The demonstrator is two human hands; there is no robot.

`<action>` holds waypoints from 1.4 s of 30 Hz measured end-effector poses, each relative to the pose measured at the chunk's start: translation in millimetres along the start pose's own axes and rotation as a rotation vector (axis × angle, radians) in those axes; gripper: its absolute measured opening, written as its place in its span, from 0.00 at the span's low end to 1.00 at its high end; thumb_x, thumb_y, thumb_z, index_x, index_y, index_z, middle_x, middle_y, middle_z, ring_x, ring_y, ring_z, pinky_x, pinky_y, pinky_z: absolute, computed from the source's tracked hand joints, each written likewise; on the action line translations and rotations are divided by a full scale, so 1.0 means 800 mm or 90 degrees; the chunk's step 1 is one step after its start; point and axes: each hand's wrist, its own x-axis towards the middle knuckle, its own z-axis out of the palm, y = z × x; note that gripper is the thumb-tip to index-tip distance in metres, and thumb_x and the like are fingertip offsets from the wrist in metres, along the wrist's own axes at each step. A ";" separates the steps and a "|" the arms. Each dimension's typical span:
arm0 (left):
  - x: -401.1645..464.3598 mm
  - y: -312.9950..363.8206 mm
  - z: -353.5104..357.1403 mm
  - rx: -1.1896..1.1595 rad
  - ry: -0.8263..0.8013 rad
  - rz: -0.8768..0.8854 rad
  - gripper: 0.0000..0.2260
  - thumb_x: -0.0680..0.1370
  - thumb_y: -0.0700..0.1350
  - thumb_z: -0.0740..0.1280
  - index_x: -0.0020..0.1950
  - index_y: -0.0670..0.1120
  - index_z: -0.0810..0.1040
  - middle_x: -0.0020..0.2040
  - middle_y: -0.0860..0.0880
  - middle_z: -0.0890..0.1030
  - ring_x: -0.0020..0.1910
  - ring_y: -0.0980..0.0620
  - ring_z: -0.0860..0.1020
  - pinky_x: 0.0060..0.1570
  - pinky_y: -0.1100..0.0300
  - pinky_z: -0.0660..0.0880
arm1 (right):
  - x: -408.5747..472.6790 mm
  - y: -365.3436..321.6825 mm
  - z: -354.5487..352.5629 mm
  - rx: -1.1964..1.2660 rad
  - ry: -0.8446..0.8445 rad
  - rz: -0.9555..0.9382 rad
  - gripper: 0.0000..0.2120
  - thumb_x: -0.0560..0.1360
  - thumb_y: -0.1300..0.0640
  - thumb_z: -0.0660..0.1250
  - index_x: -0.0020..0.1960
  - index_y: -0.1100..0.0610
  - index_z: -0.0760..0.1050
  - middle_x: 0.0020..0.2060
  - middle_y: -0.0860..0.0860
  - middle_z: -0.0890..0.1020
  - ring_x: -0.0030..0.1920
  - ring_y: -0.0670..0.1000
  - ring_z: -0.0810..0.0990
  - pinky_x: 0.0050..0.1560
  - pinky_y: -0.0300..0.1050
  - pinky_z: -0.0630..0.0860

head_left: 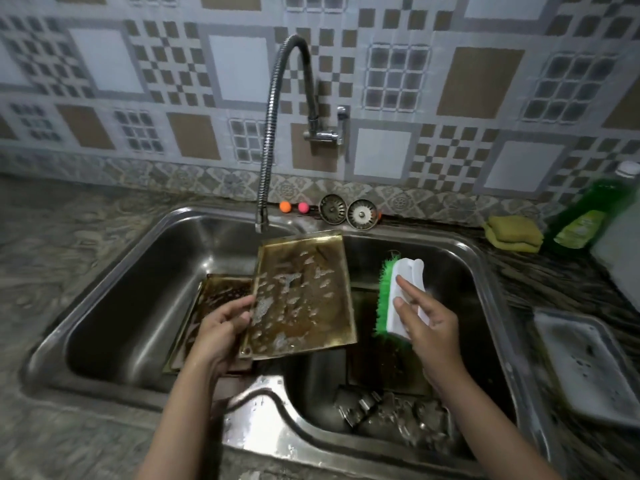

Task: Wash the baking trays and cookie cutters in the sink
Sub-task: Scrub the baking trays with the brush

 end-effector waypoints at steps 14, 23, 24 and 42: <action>0.091 -0.001 -0.131 0.155 0.286 -0.114 0.13 0.77 0.31 0.64 0.56 0.44 0.81 0.58 0.40 0.79 0.46 0.45 0.79 0.47 0.55 0.77 | -0.019 0.051 -0.021 -0.060 -0.004 0.083 0.16 0.73 0.59 0.70 0.52 0.39 0.81 0.61 0.52 0.78 0.57 0.51 0.79 0.42 0.32 0.78; 0.087 0.026 -0.080 0.241 0.137 -0.032 0.18 0.78 0.36 0.65 0.68 0.43 0.73 0.60 0.42 0.78 0.49 0.48 0.78 0.45 0.61 0.77 | -0.008 0.042 -0.051 -0.149 0.047 0.030 0.27 0.66 0.60 0.76 0.63 0.49 0.76 0.62 0.46 0.77 0.58 0.40 0.76 0.49 0.23 0.72; 0.083 0.030 -0.063 0.240 0.116 0.017 0.18 0.78 0.37 0.66 0.68 0.43 0.73 0.57 0.44 0.78 0.48 0.49 0.79 0.42 0.63 0.78 | -0.005 0.043 -0.056 -0.167 0.050 0.031 0.29 0.65 0.59 0.77 0.65 0.49 0.75 0.62 0.45 0.77 0.59 0.42 0.75 0.47 0.22 0.72; 0.095 -0.145 0.238 0.661 -0.156 0.026 0.13 0.72 0.41 0.71 0.55 0.43 0.76 0.52 0.42 0.81 0.52 0.44 0.79 0.45 0.59 0.74 | -0.008 0.045 -0.148 -0.232 0.121 0.025 0.35 0.57 0.48 0.77 0.64 0.51 0.76 0.59 0.40 0.77 0.57 0.39 0.76 0.45 0.23 0.73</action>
